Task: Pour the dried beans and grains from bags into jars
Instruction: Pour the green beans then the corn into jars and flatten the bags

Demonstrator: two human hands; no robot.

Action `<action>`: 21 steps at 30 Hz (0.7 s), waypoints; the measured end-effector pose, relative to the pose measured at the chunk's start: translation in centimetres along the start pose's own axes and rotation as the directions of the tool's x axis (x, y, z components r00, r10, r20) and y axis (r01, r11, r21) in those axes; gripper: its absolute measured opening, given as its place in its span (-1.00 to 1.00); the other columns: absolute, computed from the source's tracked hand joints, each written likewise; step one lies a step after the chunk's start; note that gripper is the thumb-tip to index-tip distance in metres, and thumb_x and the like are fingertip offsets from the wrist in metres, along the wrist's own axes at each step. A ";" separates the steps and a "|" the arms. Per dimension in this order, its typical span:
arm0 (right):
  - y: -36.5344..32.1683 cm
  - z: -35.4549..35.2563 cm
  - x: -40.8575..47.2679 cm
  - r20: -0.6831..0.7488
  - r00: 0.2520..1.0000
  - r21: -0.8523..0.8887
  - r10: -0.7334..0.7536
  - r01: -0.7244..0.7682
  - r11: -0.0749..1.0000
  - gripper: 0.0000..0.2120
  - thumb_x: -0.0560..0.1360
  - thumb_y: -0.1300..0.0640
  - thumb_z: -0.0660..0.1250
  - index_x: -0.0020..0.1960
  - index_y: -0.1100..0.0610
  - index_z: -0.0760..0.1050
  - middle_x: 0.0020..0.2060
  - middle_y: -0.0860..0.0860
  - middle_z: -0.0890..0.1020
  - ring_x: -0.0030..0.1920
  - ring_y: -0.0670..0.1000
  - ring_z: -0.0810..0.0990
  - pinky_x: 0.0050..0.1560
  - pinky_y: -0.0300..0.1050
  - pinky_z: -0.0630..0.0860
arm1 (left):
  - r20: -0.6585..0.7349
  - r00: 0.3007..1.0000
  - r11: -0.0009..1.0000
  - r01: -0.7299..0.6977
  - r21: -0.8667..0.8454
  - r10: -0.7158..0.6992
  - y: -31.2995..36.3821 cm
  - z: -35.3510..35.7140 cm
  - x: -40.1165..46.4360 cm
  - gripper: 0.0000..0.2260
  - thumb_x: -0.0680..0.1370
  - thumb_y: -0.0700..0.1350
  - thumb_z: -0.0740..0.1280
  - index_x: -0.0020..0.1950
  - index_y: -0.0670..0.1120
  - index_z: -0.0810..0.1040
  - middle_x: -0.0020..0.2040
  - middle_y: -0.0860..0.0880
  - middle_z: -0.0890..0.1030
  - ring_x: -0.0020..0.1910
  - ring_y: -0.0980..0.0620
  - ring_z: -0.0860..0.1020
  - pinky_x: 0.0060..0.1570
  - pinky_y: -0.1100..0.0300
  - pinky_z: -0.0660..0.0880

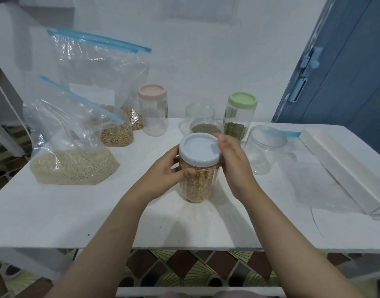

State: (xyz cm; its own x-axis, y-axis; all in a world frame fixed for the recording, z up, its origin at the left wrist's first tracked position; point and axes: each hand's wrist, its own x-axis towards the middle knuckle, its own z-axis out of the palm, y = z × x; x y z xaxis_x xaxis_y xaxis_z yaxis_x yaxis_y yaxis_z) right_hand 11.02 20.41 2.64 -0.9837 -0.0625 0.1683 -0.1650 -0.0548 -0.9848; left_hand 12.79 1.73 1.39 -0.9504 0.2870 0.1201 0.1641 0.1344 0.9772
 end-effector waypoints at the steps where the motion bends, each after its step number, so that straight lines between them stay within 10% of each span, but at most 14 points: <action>1: 0.2 0.0 0.1 -0.017 1.000 0.042 0.019 -0.018 0.999 -0.72 0.47 -0.20 0.25 0.05 -0.05 0.52 0.13 0.00 0.55 0.11 -0.03 0.54 0.06 -0.05 0.49 | 0.004 1.000 1.000 0.001 -0.004 -0.001 -0.1 0.0 0.0 -0.49 0.40 0.01 0.42 0.32 0.21 0.38 0.24 0.23 0.54 0.22 0.39 0.47 0.07 0.42 0.45; 7: 1.2 -0.9 -0.4 0.099 0.994 0.017 -0.039 0.038 0.999 -0.65 0.47 -0.16 0.30 0.24 -0.16 0.49 0.41 -0.18 0.43 0.43 -0.13 0.38 0.43 -0.02 0.35 | 0.018 1.000 0.999 -0.006 -0.043 0.007 -0.5 -0.1 0.1 -0.49 0.44 -0.03 0.41 0.34 0.20 0.37 0.22 0.32 0.56 0.27 0.36 0.46 0.11 0.40 0.46; 12: 0.6 -2.5 -0.7 0.256 0.964 -0.074 -0.070 0.091 0.993 -0.59 0.63 -0.05 0.22 0.45 -0.21 0.22 0.47 -0.20 0.31 0.44 -0.25 0.31 0.32 -0.25 0.42 | 0.083 0.997 0.994 0.002 -0.110 0.007 -0.4 0.4 0.5 -0.25 0.38 0.17 0.47 0.50 0.04 0.26 0.32 0.28 0.52 0.37 0.27 0.42 0.18 0.37 0.44; 17: 0.3 -4.6 -0.5 0.302 0.948 -0.122 -0.098 0.141 0.982 -0.81 0.57 -0.06 0.25 0.10 0.03 0.40 0.16 -0.02 0.50 0.05 -0.17 0.51 0.05 -0.25 0.47 | 0.073 0.997 0.989 -0.007 -0.149 0.018 -0.6 2.1 1.2 -0.22 0.38 0.20 0.49 0.50 0.01 0.27 0.35 0.24 0.50 0.40 0.21 0.40 0.25 0.33 0.42; 21: 0.7 -5.8 -0.1 0.263 0.948 -0.103 -0.179 0.212 0.972 -0.77 0.57 -0.07 0.30 0.04 0.08 0.39 0.28 0.02 0.50 0.25 -0.08 0.50 0.10 -0.20 0.50 | 0.036 0.999 0.989 -0.026 -0.145 0.032 -0.7 3.6 2.2 -0.22 0.38 0.23 0.48 0.49 -0.01 0.29 0.38 0.19 0.50 0.42 0.16 0.39 0.31 0.27 0.40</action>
State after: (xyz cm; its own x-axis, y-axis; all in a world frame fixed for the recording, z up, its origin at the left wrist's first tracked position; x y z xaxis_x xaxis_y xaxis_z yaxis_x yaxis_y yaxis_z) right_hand 10.61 26.14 1.71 -0.8846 -0.3112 0.3473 -0.3762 0.0360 -0.9259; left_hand 11.56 5.71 0.37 -0.9345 0.3254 0.1445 0.1488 -0.0120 0.9888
